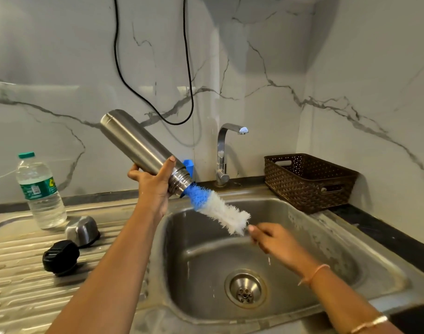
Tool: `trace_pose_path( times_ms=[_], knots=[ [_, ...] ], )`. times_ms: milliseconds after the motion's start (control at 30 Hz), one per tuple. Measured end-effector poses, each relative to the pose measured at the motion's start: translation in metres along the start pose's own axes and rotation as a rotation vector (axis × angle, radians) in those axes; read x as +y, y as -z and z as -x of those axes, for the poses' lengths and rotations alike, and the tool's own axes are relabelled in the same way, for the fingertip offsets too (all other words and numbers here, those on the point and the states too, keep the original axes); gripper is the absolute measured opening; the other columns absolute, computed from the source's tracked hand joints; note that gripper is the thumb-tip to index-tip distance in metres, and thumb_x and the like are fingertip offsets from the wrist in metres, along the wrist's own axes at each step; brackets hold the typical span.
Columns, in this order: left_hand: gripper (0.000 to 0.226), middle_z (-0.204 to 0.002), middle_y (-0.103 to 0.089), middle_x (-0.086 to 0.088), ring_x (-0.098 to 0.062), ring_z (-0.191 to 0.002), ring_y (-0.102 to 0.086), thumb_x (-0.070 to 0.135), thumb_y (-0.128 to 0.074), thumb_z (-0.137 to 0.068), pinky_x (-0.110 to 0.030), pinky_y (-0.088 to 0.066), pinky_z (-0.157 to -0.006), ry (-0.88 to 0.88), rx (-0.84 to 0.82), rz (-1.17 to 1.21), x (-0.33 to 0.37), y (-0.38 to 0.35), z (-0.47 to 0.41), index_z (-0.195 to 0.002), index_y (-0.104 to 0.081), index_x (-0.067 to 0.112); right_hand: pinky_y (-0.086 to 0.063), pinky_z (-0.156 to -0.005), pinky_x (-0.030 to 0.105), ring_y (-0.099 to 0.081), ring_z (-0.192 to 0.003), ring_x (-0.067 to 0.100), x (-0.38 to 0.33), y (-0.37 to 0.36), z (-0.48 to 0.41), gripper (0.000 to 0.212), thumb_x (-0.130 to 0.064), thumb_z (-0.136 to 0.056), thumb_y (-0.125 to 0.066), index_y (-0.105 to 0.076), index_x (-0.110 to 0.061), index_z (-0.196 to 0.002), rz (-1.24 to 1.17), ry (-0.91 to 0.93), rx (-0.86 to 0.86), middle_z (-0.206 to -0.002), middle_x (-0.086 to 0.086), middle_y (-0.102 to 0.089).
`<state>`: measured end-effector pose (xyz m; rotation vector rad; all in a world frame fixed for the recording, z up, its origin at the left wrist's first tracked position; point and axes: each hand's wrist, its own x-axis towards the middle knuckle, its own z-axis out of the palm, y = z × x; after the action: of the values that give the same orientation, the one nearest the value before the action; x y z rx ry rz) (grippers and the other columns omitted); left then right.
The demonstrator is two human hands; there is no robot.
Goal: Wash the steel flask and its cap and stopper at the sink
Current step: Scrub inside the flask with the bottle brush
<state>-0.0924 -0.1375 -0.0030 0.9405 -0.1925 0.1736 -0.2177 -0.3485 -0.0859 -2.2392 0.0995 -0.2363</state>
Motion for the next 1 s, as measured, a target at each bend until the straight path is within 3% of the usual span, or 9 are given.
trace_pose_path(
  times_ms=[100,200,267,400,500,733,800,900,1000],
  knots=[
    [0.058,-0.112,-0.047,-0.005,-0.020,-0.096,-0.062,0.009,-0.069,-0.084,-0.049,-0.054,-0.083,0.029,0.071,0.066,-0.001,-0.003,-0.007,-0.108,-0.018,0.021,-0.035,-0.047,0.024,-0.053,-0.057,0.011,0.002,-0.005,-0.004,0.032,-0.047,-0.093,-0.042,-0.052,-0.020,-0.078,0.674,0.399,0.412,-0.070,-0.007,-0.053],
    [0.059,-0.109,-0.048,-0.006,-0.023,-0.095,-0.063,0.013,-0.071,-0.082,-0.052,-0.054,-0.081,0.071,0.092,0.096,0.003,-0.013,-0.016,-0.104,-0.017,0.020,-0.029,-0.039,0.028,-0.051,-0.045,0.015,-0.001,0.000,-0.009,0.030,-0.036,-0.091,-0.041,-0.048,-0.023,-0.065,0.701,0.451,0.544,-0.057,-0.006,-0.051],
    [0.058,-0.107,-0.049,-0.005,-0.020,-0.088,-0.064,0.012,-0.071,-0.083,-0.048,-0.056,-0.075,0.072,0.063,0.056,0.006,-0.023,-0.022,-0.104,-0.017,0.020,-0.031,-0.048,0.029,-0.044,-0.048,0.012,-0.008,-0.001,-0.013,0.038,-0.035,-0.097,-0.044,-0.040,-0.027,-0.060,0.453,0.302,0.397,-0.052,-0.008,-0.045],
    [0.059,-0.109,-0.051,-0.004,-0.019,-0.087,-0.064,0.010,-0.070,-0.083,-0.045,-0.056,-0.070,0.035,-0.004,0.004,0.016,-0.047,-0.032,-0.109,-0.019,0.020,-0.016,-0.038,0.016,-0.021,-0.034,0.006,-0.012,0.012,-0.011,0.042,-0.032,-0.098,-0.045,-0.049,-0.016,-0.059,-0.585,-0.130,-0.154,-0.046,-0.003,-0.029],
    [0.061,-0.106,-0.049,-0.002,-0.019,-0.088,-0.064,0.010,-0.071,-0.083,-0.044,-0.057,-0.073,0.024,-0.041,-0.063,0.016,-0.061,-0.035,-0.112,-0.018,0.021,-0.013,-0.035,0.013,-0.017,-0.032,0.004,-0.010,0.018,-0.008,0.041,-0.033,-0.097,-0.043,-0.051,-0.011,-0.063,-0.714,-0.204,-0.194,-0.047,-0.001,-0.026],
    [0.064,-0.107,-0.048,-0.003,-0.022,-0.092,-0.064,0.010,-0.073,-0.080,-0.045,-0.057,-0.075,0.013,0.027,-0.062,0.026,-0.075,-0.050,-0.112,-0.020,0.022,-0.036,-0.060,0.031,-0.060,-0.076,0.021,-0.012,0.006,-0.005,0.028,-0.041,-0.099,-0.035,-0.051,-0.018,-0.096,0.530,0.115,0.450,-0.083,-0.004,-0.061],
    [0.064,-0.107,-0.049,-0.003,-0.022,-0.090,-0.064,0.011,-0.073,-0.080,-0.045,-0.057,-0.073,0.020,0.022,-0.082,0.031,-0.076,-0.053,-0.114,-0.020,0.023,-0.035,-0.057,0.031,-0.057,-0.063,0.020,-0.015,0.005,-0.009,0.029,-0.037,-0.100,-0.038,-0.054,-0.015,-0.089,0.294,0.096,0.332,-0.070,0.000,-0.059],
    [0.066,-0.107,-0.049,-0.003,-0.021,-0.089,-0.064,0.010,-0.073,-0.080,-0.044,-0.057,-0.069,0.010,-0.003,-0.132,0.035,-0.076,-0.055,-0.117,-0.020,0.023,-0.020,-0.040,0.020,-0.025,-0.036,0.005,-0.020,0.007,-0.007,0.033,-0.026,-0.099,-0.046,-0.057,-0.011,-0.072,-0.544,-0.057,-0.038,-0.047,-0.004,-0.033],
    [0.071,-0.108,-0.049,-0.003,-0.022,-0.089,-0.064,0.011,-0.073,-0.080,-0.045,-0.057,-0.071,0.013,0.004,-0.117,0.039,-0.076,-0.057,-0.125,-0.019,0.022,-0.011,-0.035,0.011,-0.014,-0.032,0.003,-0.014,0.023,-0.001,0.035,-0.024,-0.099,-0.042,-0.057,-0.009,-0.071,-0.763,-0.168,-0.282,-0.046,-0.004,-0.023]
  ],
)
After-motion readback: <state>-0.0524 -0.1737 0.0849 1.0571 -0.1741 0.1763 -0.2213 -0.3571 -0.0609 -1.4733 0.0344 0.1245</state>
